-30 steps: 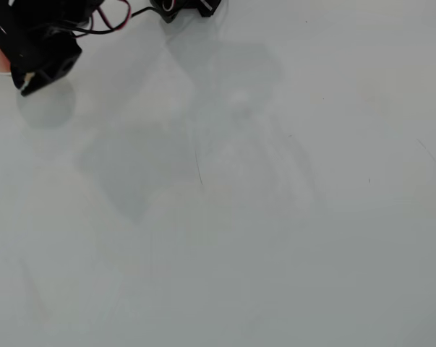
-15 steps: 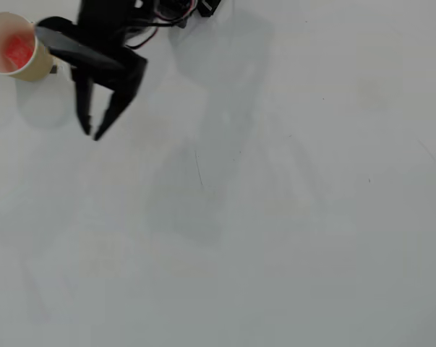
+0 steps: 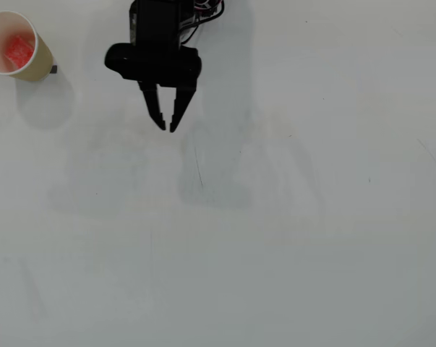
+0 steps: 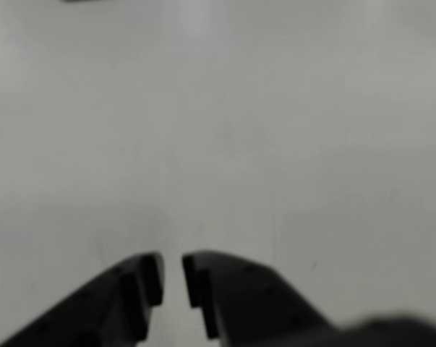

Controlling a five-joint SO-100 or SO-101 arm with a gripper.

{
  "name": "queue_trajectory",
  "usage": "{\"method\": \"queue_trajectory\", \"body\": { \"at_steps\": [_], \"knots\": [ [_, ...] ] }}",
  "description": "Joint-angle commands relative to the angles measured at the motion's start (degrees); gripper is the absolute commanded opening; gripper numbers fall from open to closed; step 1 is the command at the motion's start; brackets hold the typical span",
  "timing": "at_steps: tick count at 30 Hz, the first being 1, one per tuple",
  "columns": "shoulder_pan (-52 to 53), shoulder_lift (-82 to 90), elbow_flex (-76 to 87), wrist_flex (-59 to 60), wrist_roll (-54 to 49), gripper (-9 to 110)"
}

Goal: Pick up the cube and drop it in the cup.

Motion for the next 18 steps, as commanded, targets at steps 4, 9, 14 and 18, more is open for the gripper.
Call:
{"method": "queue_trajectory", "body": {
  "at_steps": [4,9,14,18],
  "knots": [
    [-4.13,4.13,3.96,1.76,-0.97,0],
    [-5.8,6.06,8.7,3.6,-0.97,0],
    [-7.29,7.82,12.3,7.73,-0.97,0],
    [-8.53,8.7,14.06,10.99,-0.97,0]
  ]
}}
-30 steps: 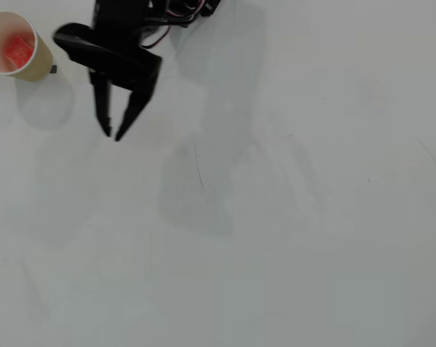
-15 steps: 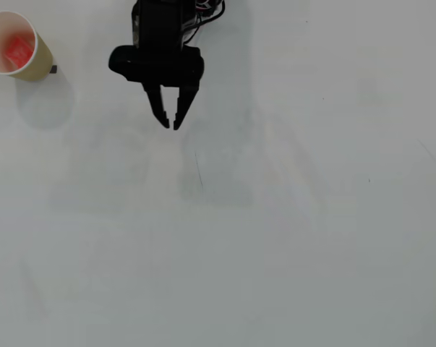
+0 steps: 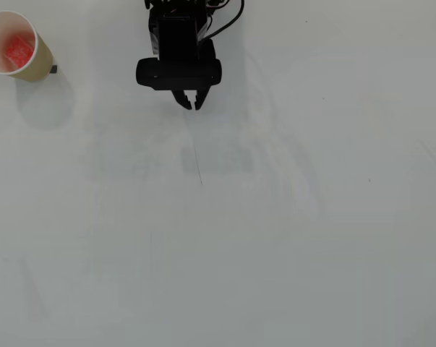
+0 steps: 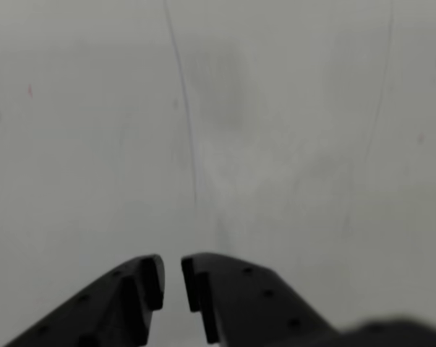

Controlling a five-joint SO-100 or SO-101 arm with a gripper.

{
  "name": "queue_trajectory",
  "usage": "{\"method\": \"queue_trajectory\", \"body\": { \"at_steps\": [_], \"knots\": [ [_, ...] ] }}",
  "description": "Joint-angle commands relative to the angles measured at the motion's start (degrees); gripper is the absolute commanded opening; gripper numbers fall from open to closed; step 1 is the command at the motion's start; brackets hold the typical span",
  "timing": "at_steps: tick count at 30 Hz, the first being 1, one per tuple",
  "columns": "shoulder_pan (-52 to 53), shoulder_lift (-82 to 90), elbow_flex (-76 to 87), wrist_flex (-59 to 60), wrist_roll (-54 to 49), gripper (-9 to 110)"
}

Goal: Pick up the cube and drop it in the cup.

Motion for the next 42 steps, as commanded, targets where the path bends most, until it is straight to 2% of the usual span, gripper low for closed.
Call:
{"method": "queue_trajectory", "body": {
  "at_steps": [1,15,28,42],
  "knots": [
    [-1.32,2.02,-0.62,2.37,-0.44,0],
    [-2.64,7.03,5.71,13.36,-0.26,0],
    [-5.8,7.38,6.59,13.89,2.02,0],
    [-4.75,7.38,7.29,10.9,2.29,0]
  ]
}}
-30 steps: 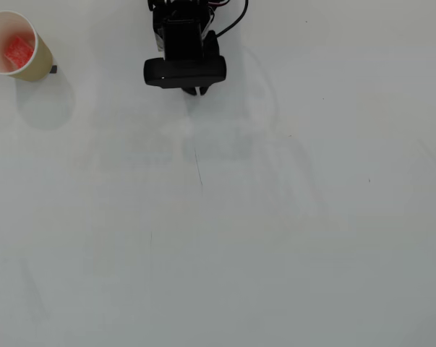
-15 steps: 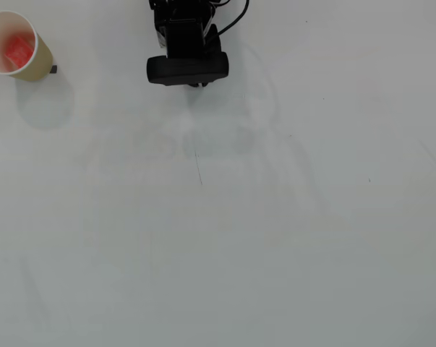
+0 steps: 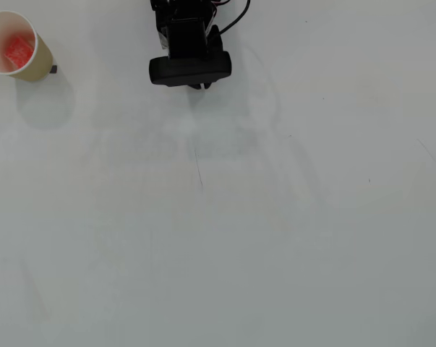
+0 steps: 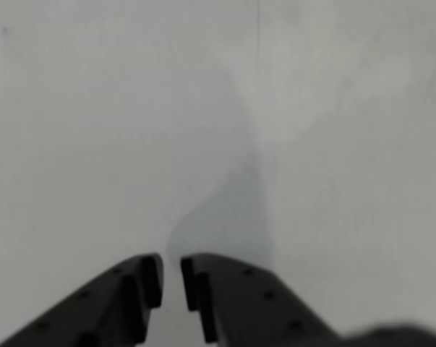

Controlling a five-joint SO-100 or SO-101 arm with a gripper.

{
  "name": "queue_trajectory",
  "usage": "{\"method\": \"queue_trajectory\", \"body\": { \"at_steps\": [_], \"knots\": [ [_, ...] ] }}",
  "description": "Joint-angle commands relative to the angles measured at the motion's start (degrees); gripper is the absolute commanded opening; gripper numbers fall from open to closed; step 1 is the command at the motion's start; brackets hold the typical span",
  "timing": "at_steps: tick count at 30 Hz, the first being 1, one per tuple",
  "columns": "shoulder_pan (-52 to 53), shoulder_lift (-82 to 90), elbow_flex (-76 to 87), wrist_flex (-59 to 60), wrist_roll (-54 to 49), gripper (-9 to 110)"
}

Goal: Pick up the cube and drop it in the cup.

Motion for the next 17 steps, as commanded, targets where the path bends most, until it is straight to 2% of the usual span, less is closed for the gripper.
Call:
{"method": "queue_trajectory", "body": {
  "at_steps": [1,17],
  "knots": [
    [0.53,1.93,1.93,-1.93,0.62,0],
    [0.62,1.93,2.02,-2.46,0.62,0]
  ]
}}
